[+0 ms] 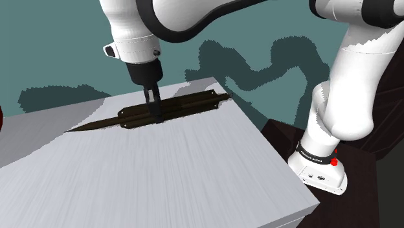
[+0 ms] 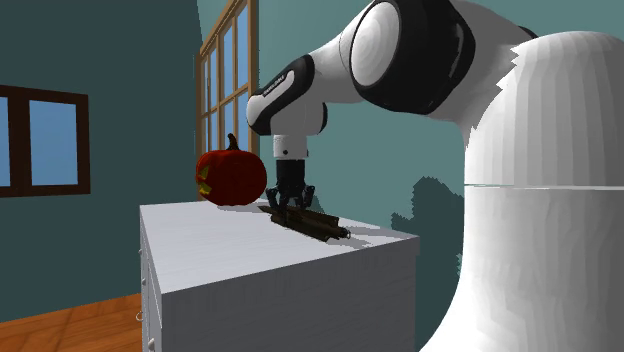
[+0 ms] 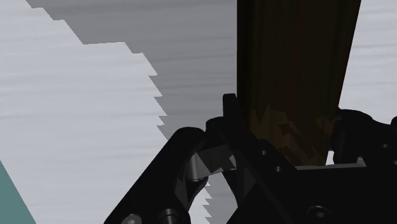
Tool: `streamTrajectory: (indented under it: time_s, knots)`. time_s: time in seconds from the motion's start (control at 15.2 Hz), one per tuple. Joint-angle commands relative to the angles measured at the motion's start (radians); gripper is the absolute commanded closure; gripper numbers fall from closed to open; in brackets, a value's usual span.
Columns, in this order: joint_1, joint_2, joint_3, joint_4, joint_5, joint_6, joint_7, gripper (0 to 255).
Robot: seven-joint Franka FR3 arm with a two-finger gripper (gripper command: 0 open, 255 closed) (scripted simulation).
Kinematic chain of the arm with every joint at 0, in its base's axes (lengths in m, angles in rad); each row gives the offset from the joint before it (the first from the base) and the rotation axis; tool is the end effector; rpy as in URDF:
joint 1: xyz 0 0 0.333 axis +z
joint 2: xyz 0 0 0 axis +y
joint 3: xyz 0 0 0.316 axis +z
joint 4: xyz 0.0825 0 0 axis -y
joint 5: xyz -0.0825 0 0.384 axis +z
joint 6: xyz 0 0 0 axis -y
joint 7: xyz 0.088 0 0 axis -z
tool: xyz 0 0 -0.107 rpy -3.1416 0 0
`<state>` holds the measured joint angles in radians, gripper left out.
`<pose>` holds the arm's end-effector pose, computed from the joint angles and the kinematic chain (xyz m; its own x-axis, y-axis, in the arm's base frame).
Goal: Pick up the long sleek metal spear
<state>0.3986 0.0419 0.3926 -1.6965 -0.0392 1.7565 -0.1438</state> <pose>0.4110 0.4054 0.5590 0.5884 0.8084 0.0178 0.8080 -0.5887 0.0255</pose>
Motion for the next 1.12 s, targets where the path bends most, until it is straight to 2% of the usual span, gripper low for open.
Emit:
streamTrajectory:
  time_s: [0.0,0.92,1.06]
  knots:
    - [0.000,0.002,0.000,0.014,-0.001,-0.013,0.001,255]
    - [0.011,0.046,0.007,0.257,-0.018,-0.215,0.008,255]
    - [0.011,0.047,0.007,0.260,-0.018,-0.218,0.008,255]
